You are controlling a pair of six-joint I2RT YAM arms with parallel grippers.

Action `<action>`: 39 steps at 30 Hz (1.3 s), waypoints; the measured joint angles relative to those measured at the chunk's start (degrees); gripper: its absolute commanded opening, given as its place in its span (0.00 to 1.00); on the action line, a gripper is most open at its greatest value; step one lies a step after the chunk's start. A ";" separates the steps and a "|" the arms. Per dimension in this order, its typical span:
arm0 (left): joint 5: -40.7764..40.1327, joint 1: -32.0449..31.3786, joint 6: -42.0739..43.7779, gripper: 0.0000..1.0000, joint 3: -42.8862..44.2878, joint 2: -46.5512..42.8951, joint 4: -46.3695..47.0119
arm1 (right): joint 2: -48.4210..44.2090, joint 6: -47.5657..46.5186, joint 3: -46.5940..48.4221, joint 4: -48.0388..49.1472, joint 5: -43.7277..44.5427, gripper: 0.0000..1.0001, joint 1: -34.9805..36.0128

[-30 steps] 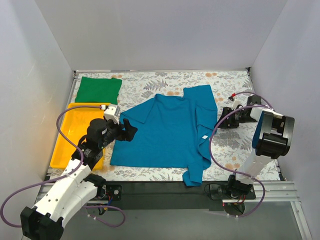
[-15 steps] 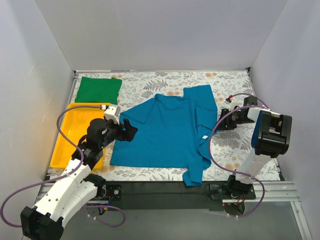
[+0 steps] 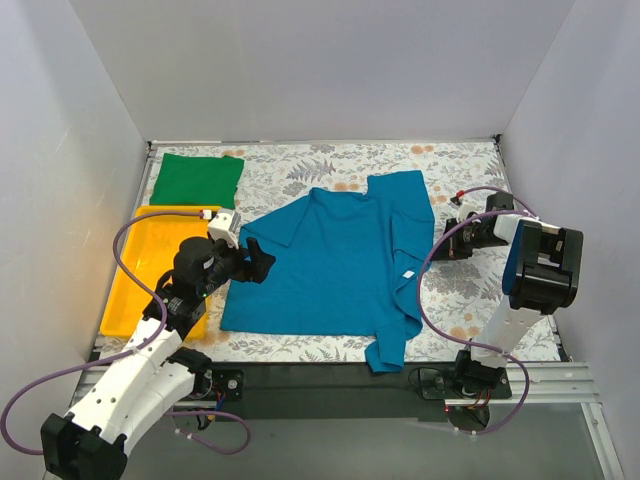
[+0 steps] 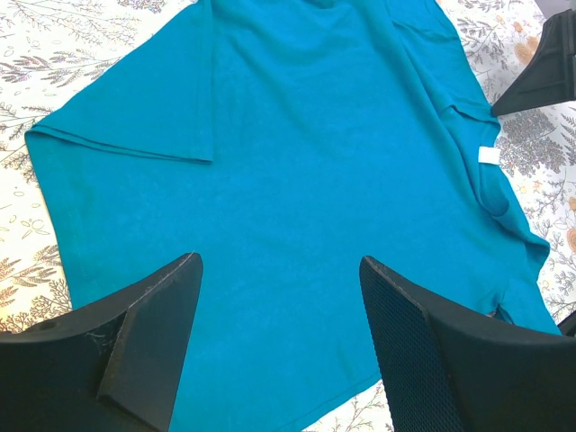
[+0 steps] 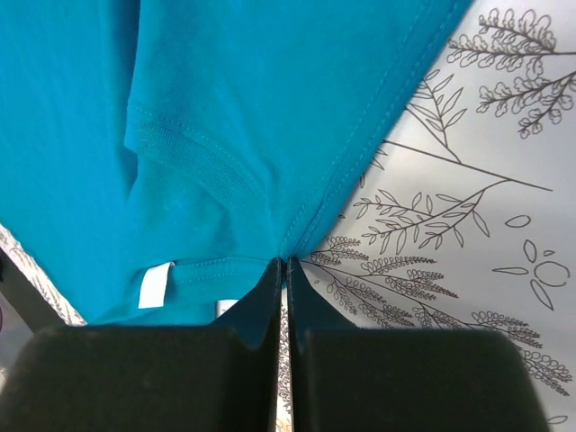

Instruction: Fold and stack the t-shirts

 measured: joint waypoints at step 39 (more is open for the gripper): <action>0.81 0.00 -2.91 0.69 0.00 1.31 0.09 | -28.37 -32.83 -8.37 -1.68 14.16 0.72 0.57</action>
